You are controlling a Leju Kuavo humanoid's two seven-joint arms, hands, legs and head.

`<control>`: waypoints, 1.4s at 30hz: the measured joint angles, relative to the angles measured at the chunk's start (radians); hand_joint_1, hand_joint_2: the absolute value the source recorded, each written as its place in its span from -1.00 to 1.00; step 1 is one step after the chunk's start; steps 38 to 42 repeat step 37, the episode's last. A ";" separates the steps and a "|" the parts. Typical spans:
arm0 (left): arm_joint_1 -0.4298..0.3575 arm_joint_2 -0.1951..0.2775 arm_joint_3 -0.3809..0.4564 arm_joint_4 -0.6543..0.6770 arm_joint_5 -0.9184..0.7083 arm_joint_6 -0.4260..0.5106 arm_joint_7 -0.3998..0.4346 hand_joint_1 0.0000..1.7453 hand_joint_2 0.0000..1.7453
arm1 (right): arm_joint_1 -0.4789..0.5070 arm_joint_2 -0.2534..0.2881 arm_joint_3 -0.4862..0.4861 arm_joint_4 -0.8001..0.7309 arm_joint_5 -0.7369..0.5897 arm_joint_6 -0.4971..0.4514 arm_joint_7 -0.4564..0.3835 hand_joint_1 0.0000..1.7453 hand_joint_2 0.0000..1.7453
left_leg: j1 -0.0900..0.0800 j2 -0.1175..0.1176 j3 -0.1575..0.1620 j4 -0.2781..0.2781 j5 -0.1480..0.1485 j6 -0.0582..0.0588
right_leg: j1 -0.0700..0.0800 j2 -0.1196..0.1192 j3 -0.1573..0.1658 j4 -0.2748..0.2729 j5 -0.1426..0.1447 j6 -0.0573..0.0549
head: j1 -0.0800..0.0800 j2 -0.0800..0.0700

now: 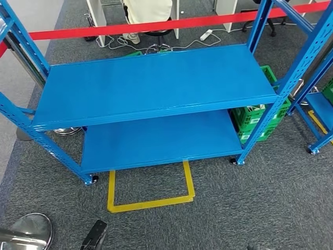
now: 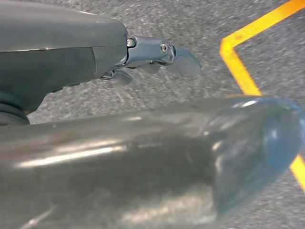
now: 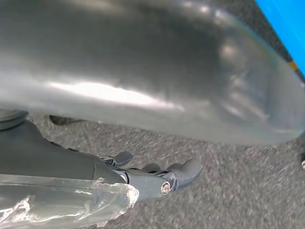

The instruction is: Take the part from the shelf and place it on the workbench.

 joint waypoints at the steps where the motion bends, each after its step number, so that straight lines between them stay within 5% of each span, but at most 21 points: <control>1: 0.000 -0.001 0.001 0.000 0.000 0.005 -0.001 -1.00 -1.00 | -0.001 0.000 -0.002 0.000 0.000 0.000 0.000 -1.00 -1.00 | 0.000 0.001 -0.045 0.062 -0.019 -0.003 | 0.000 -0.001 0.010 -0.005 -0.004 -0.004 | -0.002 0.000; 3: 0.004 -0.002 0.003 0.000 -0.003 0.015 0.001 -1.00 -1.00 | 0.000 0.000 -0.006 0.000 0.000 0.001 0.000 -1.00 -1.00 | 0.000 0.001 -0.122 0.137 -0.080 -0.005 | 0.000 0.001 0.032 -0.013 -0.018 -0.008 | -0.005 0.000; 5: 0.006 -0.002 0.007 0.000 -0.006 0.022 0.003 -1.00 -1.00 | 0.001 0.000 -0.011 0.000 -0.001 0.001 0.000 -1.00 0.00 | 0.000 0.002 -0.152 0.119 -0.077 -0.004 | -0.001 0.003 0.057 -0.016 -0.035 -0.007 | -0.007 0.000; 7: 0.006 -0.002 0.009 0.000 -0.008 0.025 0.004 -1.00 -1.00 | -0.001 0.000 -0.016 0.000 0.000 0.000 0.000 -1.00 1.00 | 0.000 0.005 -0.141 0.017 0.029 -0.002 | 0.000 0.004 0.082 -0.016 -0.054 -0.001 | -0.008 0.000; 9: 0.006 -0.003 0.010 0.000 -0.010 0.026 0.006 -1.00 -1.00 | -0.004 0.000 -0.019 0.000 0.001 -0.001 0.000 -1.00 1.00 | 0.000 0.013 -0.128 -0.077 0.112 0.003 | 0.004 0.006 0.094 -0.011 -0.077 0.010 | -0.013 0.000; 12: 0.006 -0.007 0.010 0.000 -0.011 0.026 0.008 -1.00 -1.00 | -0.006 0.000 -0.021 0.000 0.002 -0.003 0.000 -1.00 1.00 | 0.000 0.014 -0.121 -0.100 0.136 0.014 | 0.009 0.003 0.106 -0.015 -0.107 0.024 | -0.014 0.000; 14: 0.005 -0.008 0.012 0.000 -0.011 0.027 0.008 -1.00 -1.00 | -0.009 0.000 -0.021 0.000 0.002 -0.004 0.000 -1.00 1.00 | 0.001 0.012 -0.116 -0.104 0.144 0.016 | 0.010 0.001 0.118 -0.025 -0.105 0.020 | -0.011 0.000; 18: 0.004 -0.008 0.015 0.000 -0.012 0.027 0.008 -1.00 1.00 | -0.013 0.000 -0.024 0.000 0.005 -0.005 0.001 -1.00 1.00 | -0.002 0.010 -0.115 -0.105 0.137 0.028 | 0.009 -0.002 0.129 -0.039 -0.102 0.013 | -0.006 0.000; 24: 0.004 -0.008 0.019 0.000 -0.021 0.010 0.024 -1.00 1.00 | -0.016 0.000 -0.028 0.000 0.035 -0.035 0.004 -1.00 1.00 | -0.007 0.010 -0.114 -0.103 0.130 0.036 | 0.005 -0.004 0.135 -0.052 -0.105 0.029 | -0.006 0.000; 25: 0.004 -0.008 0.021 0.000 -0.018 0.007 0.020 -1.00 0.50 | -0.016 0.001 -0.029 -0.002 0.034 -0.034 0.003 -1.00 1.00 | -0.007 0.010 -0.113 -0.103 0.130 0.037 | 0.004 -0.005 0.134 -0.053 -0.105 0.034 | -0.006 0.000; 28: 0.005 -0.008 0.030 0.000 -0.012 0.002 0.005 -1.00 -1.00 | -0.014 0.002 -0.031 -0.011 0.026 -0.027 0.002 -1.00 -0.50 | -0.007 0.011 -0.109 -0.104 0.130 0.036 | 0.005 -0.005 0.136 -0.053 -0.106 0.038 | -0.006 0.000; 29: 0.005 -0.008 0.033 0.000 -0.012 0.005 0.005 -1.00 -1.00 | -0.013 0.003 -0.031 -0.014 0.023 -0.025 0.002 -1.00 -1.00 | -0.006 0.011 -0.108 -0.104 0.131 0.036 | 0.005 -0.005 0.136 -0.052 -0.106 0.038 | -0.006 0.000; 42: 0.005 -0.010 0.043 0.000 -0.023 0.028 0.033 -1.00 -1.00 | -0.013 0.005 -0.033 -0.020 0.018 -0.017 0.002 -1.00 -1.00 | -0.002 0.011 -0.104 -0.105 0.134 0.032 | 0.009 -0.005 0.137 -0.047 -0.106 0.037 | -0.006 0.000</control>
